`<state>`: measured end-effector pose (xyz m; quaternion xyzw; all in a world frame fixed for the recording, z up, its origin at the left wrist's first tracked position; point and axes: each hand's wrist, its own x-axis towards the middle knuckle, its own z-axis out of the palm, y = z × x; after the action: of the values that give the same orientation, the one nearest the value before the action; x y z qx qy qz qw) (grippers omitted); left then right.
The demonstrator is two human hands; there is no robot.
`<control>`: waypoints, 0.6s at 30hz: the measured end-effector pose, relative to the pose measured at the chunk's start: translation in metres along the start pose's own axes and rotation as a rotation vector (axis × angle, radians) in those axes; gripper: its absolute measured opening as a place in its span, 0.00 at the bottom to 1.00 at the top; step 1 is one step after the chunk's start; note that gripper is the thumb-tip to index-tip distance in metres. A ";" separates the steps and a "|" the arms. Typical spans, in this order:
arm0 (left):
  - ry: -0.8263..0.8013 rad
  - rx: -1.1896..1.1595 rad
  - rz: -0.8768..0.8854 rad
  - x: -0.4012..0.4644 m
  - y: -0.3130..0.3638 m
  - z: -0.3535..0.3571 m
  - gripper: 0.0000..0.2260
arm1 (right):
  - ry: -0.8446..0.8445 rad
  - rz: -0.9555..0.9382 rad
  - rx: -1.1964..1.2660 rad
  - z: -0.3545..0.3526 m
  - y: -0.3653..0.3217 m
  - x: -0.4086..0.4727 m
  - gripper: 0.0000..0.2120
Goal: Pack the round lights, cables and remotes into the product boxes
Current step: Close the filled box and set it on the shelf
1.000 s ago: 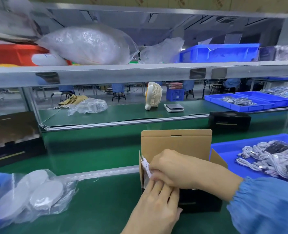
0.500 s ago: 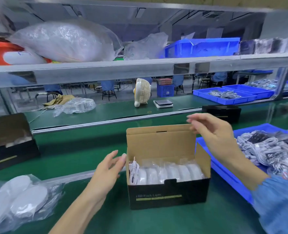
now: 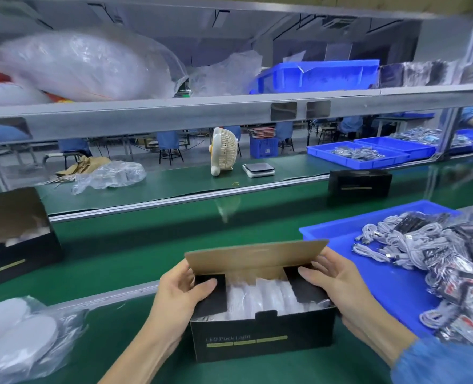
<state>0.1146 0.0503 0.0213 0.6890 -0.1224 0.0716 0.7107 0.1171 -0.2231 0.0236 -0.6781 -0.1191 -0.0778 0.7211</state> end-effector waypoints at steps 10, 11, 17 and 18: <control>-0.121 0.330 0.197 -0.019 0.002 -0.008 0.11 | -0.134 -0.098 -0.275 -0.003 -0.006 -0.020 0.24; -0.118 0.342 0.199 -0.019 0.002 -0.007 0.11 | -0.130 -0.126 -0.285 -0.002 -0.007 -0.020 0.20; -0.147 0.447 0.274 -0.023 -0.001 -0.014 0.18 | -0.090 -0.205 -0.223 -0.001 -0.001 -0.023 0.09; -0.151 0.455 0.284 -0.023 0.000 -0.013 0.17 | -0.097 -0.202 -0.221 -0.002 0.000 -0.024 0.08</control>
<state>0.0933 0.0652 0.0148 0.8102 -0.2510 0.1447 0.5095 0.0939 -0.2260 0.0164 -0.7409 -0.2119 -0.1298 0.6240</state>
